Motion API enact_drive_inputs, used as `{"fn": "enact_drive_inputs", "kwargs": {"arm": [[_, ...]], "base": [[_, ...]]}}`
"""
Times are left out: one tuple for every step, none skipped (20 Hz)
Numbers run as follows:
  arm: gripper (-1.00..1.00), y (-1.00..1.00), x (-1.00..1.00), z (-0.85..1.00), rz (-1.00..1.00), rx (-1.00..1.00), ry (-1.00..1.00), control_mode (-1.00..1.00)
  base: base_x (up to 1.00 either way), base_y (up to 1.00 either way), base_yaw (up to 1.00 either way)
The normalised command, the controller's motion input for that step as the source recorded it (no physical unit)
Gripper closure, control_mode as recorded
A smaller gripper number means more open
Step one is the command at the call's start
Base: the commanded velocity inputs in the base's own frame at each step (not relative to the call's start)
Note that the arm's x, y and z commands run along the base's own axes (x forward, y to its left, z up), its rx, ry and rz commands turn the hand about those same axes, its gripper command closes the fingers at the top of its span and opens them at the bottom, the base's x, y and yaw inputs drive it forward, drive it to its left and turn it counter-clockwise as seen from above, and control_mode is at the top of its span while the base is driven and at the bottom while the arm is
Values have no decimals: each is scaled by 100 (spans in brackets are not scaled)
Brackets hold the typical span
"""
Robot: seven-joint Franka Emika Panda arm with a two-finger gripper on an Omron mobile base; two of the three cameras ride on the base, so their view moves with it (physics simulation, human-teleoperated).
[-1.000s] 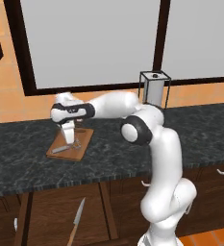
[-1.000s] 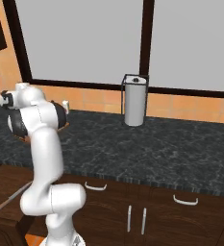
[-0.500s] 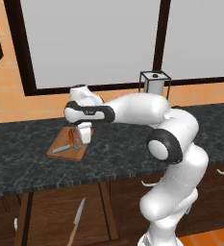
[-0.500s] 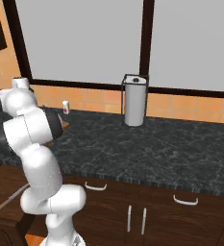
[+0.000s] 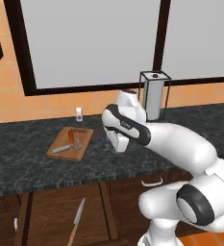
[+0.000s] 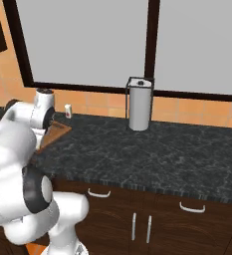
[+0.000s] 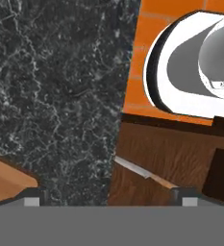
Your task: Place the appropriate cutting tool for cutting the carrot skin on the cutting board.
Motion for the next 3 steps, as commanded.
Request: {"fn": "enact_drive_inputs", "kwargs": {"arm": [[-100, -100, -65, 26, 0, 24, -11, -100], [-100, -100, -61, 34, 0, 23, -12, -100], [-100, -100, -56, 36, 0, 21, -12, -100]], "base": [[0, 0, 0], [0, 0, 0], [0, 0, 0]]}}
